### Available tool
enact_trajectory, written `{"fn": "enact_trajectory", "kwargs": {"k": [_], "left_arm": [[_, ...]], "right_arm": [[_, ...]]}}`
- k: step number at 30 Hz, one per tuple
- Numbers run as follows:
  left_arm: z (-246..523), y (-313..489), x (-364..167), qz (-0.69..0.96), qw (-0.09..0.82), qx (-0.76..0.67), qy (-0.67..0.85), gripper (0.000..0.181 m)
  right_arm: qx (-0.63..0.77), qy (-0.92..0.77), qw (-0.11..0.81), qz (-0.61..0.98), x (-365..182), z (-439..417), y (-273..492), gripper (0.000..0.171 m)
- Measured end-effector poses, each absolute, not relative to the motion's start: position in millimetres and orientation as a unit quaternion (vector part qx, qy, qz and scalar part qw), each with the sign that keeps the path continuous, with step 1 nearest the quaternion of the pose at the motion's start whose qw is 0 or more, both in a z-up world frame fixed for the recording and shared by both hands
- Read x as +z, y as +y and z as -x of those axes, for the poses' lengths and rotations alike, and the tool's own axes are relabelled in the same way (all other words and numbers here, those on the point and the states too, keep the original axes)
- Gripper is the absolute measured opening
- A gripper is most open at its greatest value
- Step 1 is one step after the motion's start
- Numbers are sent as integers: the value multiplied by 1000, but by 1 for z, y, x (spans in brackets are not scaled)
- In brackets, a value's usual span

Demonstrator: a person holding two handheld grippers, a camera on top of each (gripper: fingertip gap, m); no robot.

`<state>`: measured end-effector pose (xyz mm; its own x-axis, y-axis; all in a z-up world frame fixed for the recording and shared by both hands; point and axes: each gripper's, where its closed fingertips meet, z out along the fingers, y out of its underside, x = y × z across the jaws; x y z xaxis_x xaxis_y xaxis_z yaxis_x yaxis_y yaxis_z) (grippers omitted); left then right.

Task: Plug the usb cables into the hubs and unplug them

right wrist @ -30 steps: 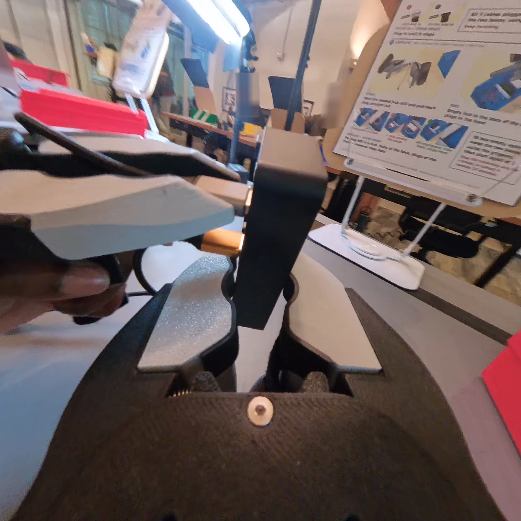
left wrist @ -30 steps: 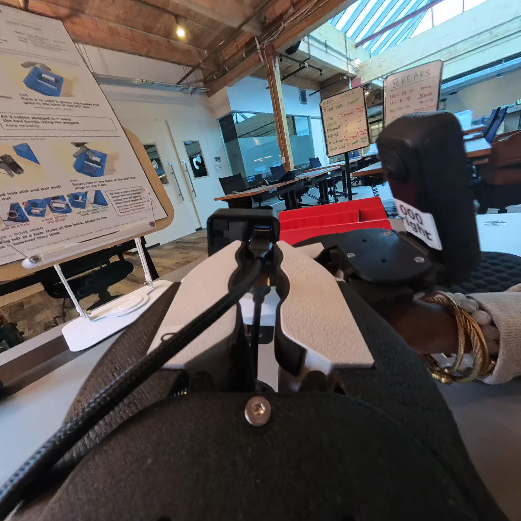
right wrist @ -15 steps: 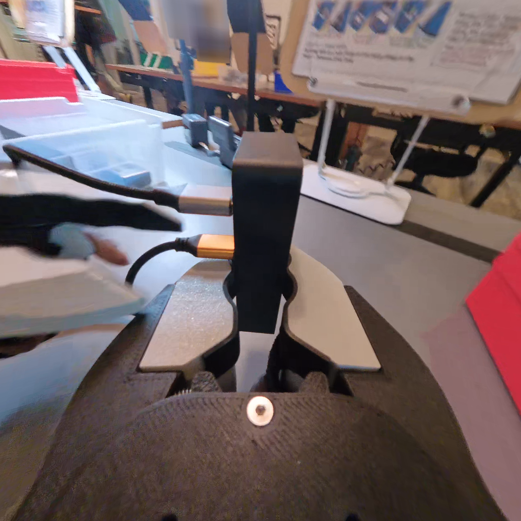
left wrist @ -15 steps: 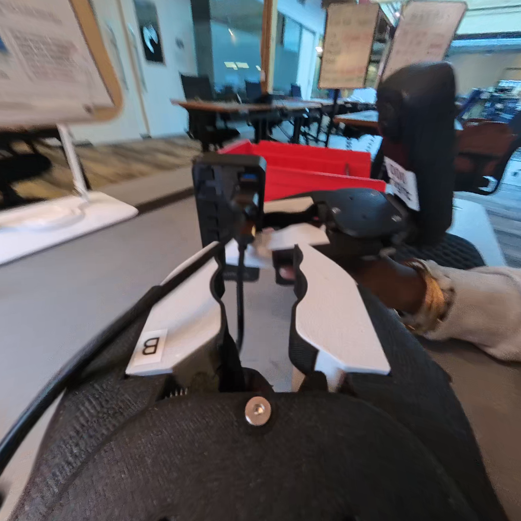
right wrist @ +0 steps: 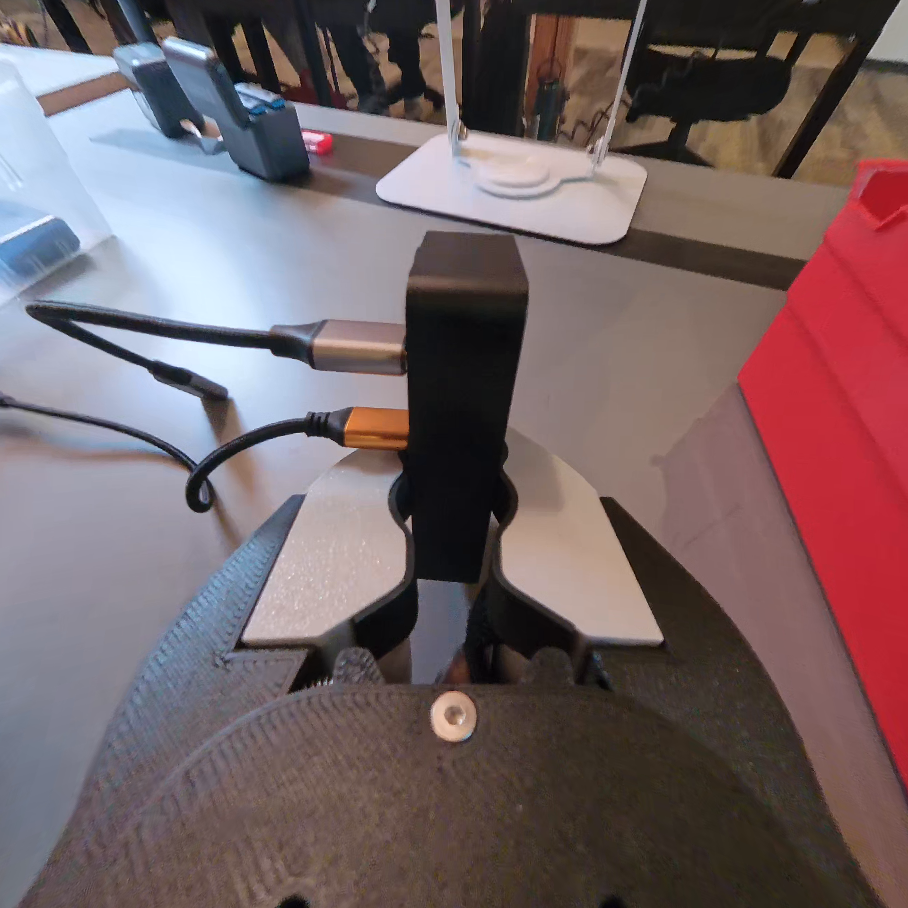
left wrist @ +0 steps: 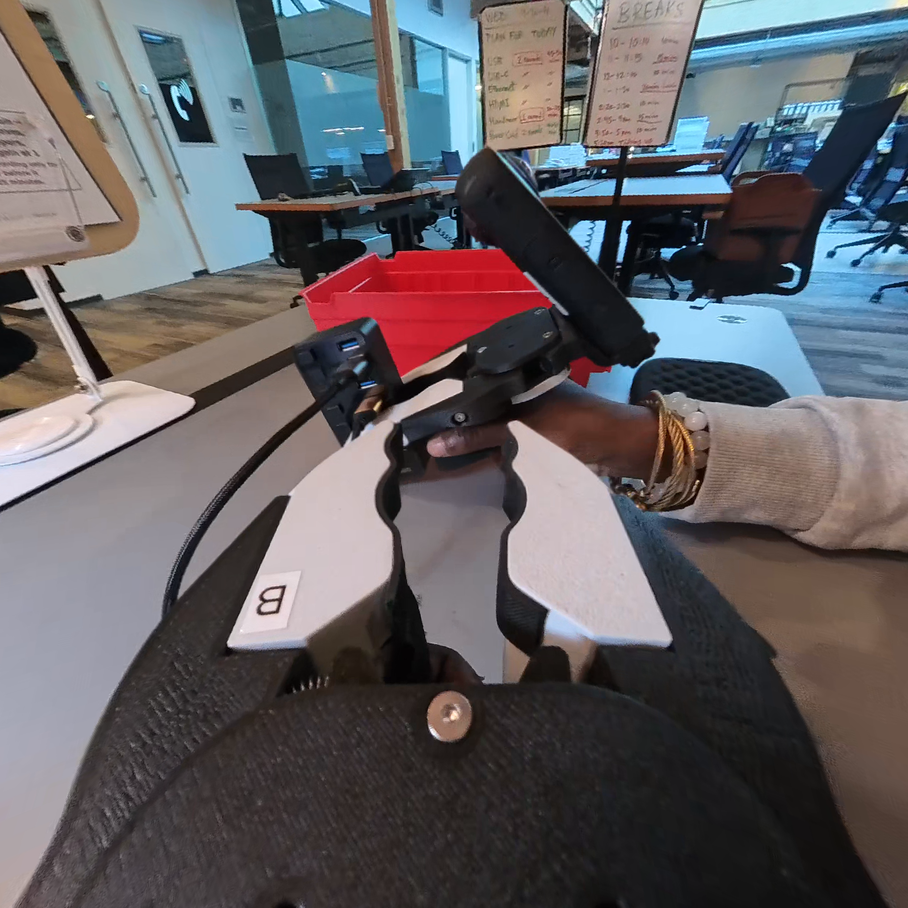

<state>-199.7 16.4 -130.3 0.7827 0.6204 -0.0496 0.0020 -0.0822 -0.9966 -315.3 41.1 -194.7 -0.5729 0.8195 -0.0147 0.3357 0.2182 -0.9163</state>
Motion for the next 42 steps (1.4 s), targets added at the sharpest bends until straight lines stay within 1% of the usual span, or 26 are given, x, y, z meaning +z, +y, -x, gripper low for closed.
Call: {"fn": "enact_trajectory", "kwargs": {"k": [4,7,10,13,16,19,22,24,26,28,29,32,34,36,37,40,42], "left_arm": [[202,12,-126,684,645,252,-229,36],[204,9,-126,681,643,262,-232,35],[205,8,-124,679,643,269,-231,35],[205,7,-123,676,645,272,-231,35],[208,2,-120,667,645,286,-238,35],[217,-22,-100,605,662,348,-273,35],[219,-57,-69,506,707,390,-304,49],[219,-78,-56,451,732,390,-328,65],[221,-93,-49,408,754,375,-354,88],[223,-103,-46,374,775,348,-373,106],[224,-106,-45,361,782,338,-378,111],[224,-113,-42,341,791,333,-383,124],[222,-111,-38,339,800,327,-371,125],[223,-111,-40,345,793,335,-374,125],[224,-110,-41,351,789,339,-374,124],[225,-104,-45,365,783,337,-375,124],[227,-100,-48,378,777,336,-375,124]], "right_arm": [[466,-757,232,395,-203,314,42,30],[451,-766,237,392,-207,313,45,29],[403,-795,234,388,-221,309,49,30],[376,-818,204,386,-232,302,47,48],[381,-820,185,384,-231,298,45,64],[395,-816,188,378,-220,297,48,81],[434,-811,180,348,-201,294,46,98],[469,-806,162,324,-187,288,44,109],[504,-796,148,302,-172,283,44,113],[543,-777,149,282,-156,282,46,114],[565,-760,157,279,-147,283,48,111],[653,-671,209,284,-116,294,57,91],[687,-621,244,288,-102,297,65,84],[687,-621,250,283,-102,296,64,77],[673,-638,248,280,-108,296,61,76],[613,-695,242,288,-133,295,52,65],[587,-706,257,301,-141,299,52,50]]}}
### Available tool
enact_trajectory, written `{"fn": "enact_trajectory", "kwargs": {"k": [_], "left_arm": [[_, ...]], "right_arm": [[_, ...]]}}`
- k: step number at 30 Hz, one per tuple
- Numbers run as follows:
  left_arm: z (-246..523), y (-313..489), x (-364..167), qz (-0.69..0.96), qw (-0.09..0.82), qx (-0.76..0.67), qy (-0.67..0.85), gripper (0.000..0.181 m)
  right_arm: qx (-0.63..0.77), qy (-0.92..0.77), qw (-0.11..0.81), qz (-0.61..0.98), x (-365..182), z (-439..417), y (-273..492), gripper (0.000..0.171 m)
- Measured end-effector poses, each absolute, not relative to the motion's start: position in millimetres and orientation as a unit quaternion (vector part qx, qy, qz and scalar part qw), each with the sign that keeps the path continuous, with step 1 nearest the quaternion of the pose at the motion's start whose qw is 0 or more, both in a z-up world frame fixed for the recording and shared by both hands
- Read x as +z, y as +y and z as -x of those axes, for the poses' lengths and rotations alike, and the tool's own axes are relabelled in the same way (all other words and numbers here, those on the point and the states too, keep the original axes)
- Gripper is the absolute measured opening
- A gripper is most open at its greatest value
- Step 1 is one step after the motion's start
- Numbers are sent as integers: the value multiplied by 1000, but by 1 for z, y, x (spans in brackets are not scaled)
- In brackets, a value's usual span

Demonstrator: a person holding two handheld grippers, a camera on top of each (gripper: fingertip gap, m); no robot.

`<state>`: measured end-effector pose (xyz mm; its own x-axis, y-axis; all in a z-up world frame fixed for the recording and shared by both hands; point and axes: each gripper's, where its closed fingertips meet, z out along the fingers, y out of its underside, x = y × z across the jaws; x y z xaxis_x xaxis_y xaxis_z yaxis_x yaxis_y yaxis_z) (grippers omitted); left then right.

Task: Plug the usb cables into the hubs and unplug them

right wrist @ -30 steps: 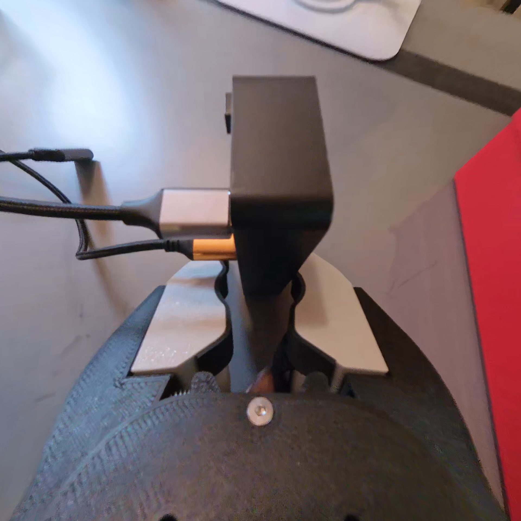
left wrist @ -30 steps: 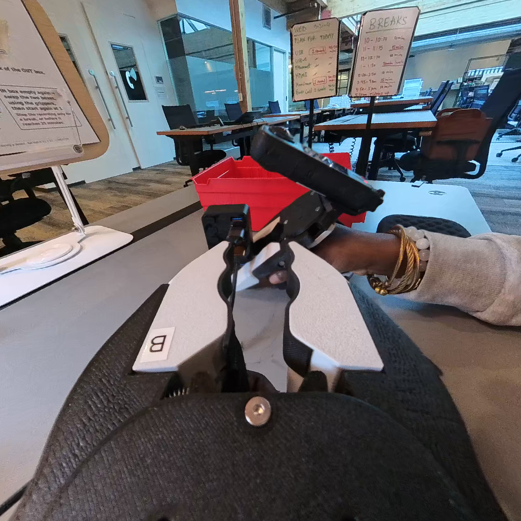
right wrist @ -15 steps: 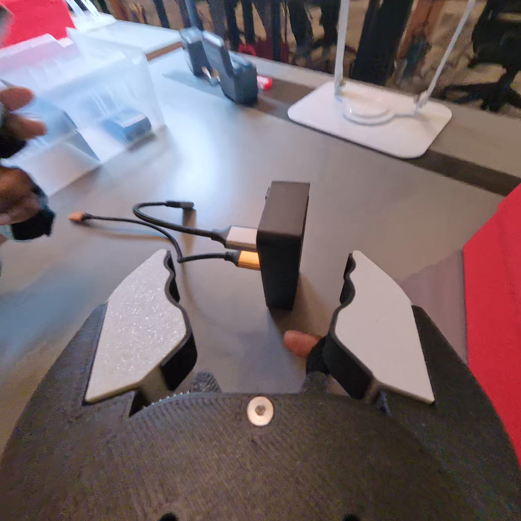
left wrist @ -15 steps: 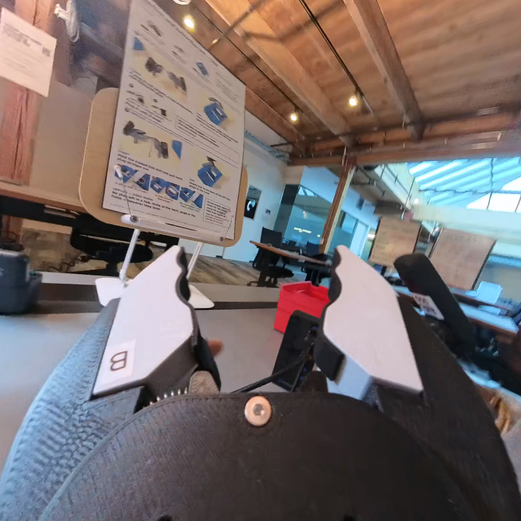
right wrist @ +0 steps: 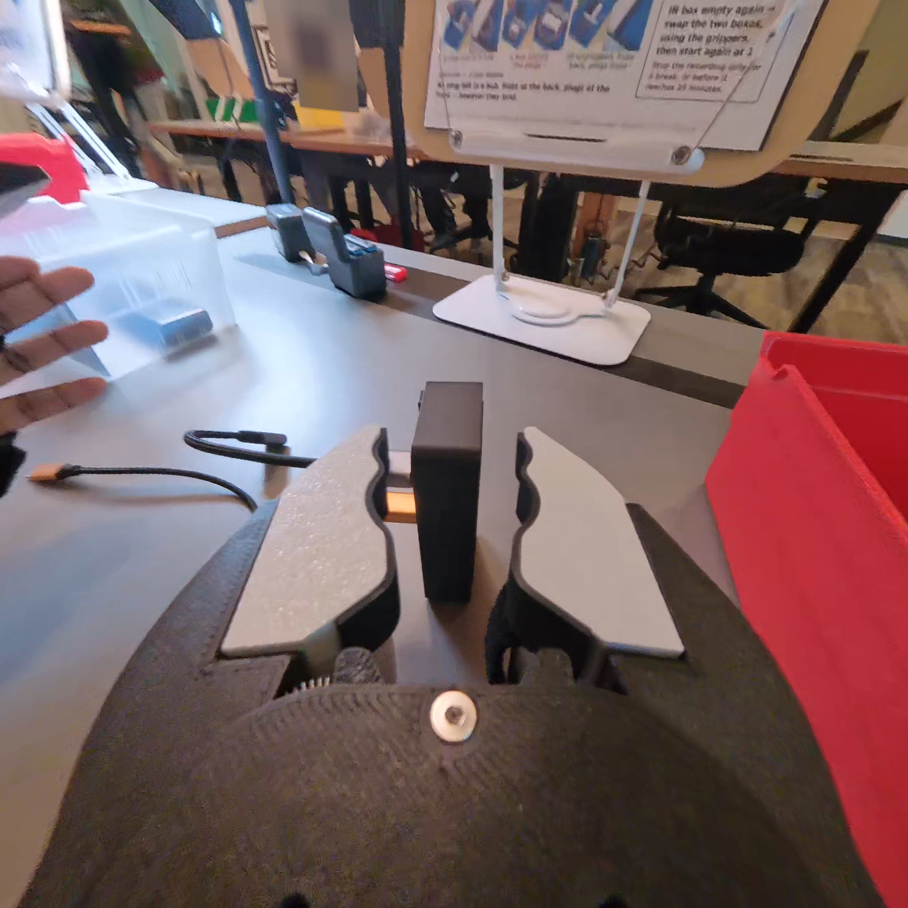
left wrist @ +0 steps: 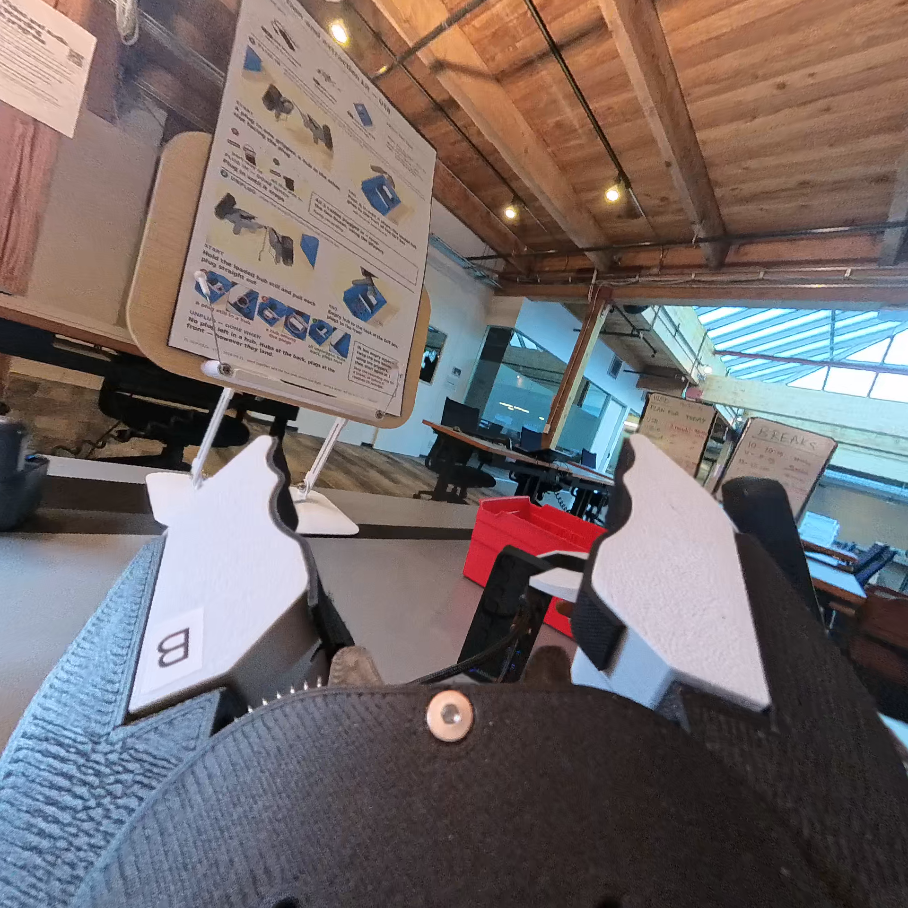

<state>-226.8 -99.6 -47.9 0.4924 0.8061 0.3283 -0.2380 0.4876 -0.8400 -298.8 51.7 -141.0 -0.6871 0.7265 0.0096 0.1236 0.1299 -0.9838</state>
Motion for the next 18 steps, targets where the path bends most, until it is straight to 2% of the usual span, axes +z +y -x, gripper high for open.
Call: {"fn": "enact_trajectory", "kwargs": {"k": [1,2,3,8,12,18], "left_arm": [[227,-97,-49,386,773,338,-374,124],[228,-95,-51,395,767,341,-374,123],[230,-93,-54,407,758,346,-375,122],[230,-80,-61,448,733,372,-352,122],[229,-71,-65,477,712,393,-333,121],[228,-65,-68,498,697,407,-318,120]], "right_arm": [[580,-711,261,299,-143,299,51,45],[573,-717,265,296,-146,299,50,30],[567,-720,271,294,-147,300,49,27],[581,-707,287,283,-122,302,48,27],[603,-679,325,264,-55,316,62,27],[611,-575,467,280,83,353,146,26]]}}
